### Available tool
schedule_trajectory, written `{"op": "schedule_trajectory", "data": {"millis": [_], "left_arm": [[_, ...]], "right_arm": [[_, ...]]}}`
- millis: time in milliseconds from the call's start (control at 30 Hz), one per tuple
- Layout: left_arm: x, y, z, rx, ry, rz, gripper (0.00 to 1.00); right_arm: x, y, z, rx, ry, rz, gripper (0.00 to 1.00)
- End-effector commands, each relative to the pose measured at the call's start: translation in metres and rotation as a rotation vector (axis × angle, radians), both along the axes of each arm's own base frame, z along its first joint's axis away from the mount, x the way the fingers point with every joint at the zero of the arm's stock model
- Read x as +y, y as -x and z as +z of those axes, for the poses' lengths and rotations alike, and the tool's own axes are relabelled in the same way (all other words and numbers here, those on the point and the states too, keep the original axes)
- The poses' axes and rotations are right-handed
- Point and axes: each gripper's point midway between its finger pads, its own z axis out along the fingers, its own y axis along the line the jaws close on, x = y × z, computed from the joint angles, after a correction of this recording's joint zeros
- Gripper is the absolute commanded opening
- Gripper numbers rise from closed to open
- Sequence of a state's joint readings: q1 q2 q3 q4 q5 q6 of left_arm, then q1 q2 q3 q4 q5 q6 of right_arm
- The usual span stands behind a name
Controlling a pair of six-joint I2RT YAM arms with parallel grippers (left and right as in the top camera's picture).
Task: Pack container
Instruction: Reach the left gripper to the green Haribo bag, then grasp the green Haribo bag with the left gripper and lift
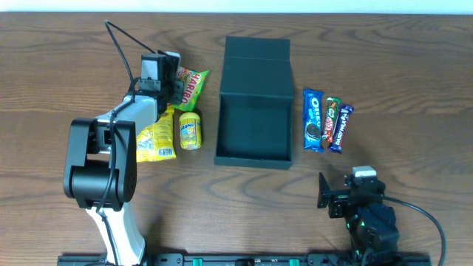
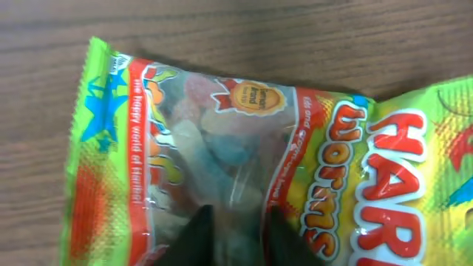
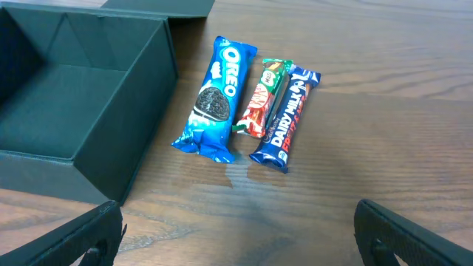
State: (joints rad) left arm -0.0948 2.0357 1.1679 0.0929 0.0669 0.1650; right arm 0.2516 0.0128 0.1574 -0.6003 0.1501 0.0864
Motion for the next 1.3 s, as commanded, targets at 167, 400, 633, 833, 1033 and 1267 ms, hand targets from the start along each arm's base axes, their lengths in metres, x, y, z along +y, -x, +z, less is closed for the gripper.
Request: {"op": "schedule_trajectory", "data": {"millis": [167, 400, 633, 833, 1033, 1267], "left_arm": [[0.005, -0.004, 0.008, 0.019, -0.027, 0.010, 0.05], [0.008, -0.018, 0.124, -0.090, -0.062, 0.066, 0.05], [-0.043, 0.022, 0.224, -0.221, -0.077, -0.011, 0.05], [-0.051, 0.061, 0.239, -0.196, -0.141, 0.101, 0.06], [-0.016, 0.058, 0.177, -0.014, -0.147, 0.158, 0.95], [0.006, 0.047, 0.088, 0.212, -0.126, 0.081, 0.96]], "right_arm": [[-0.002, -0.001, 0.001, -0.009, 0.011, -0.006, 0.99], [-0.002, -0.001, 0.001, -0.009, 0.011, -0.006, 0.99], [-0.002, -0.001, 0.001, -0.009, 0.011, -0.006, 0.99], [-0.002, -0.001, 0.001, -0.009, 0.011, -0.006, 0.99], [-0.002, -0.001, 0.001, -0.009, 0.011, -0.006, 0.99], [-0.002, -0.001, 0.001, -0.009, 0.011, -0.006, 0.99]]}}
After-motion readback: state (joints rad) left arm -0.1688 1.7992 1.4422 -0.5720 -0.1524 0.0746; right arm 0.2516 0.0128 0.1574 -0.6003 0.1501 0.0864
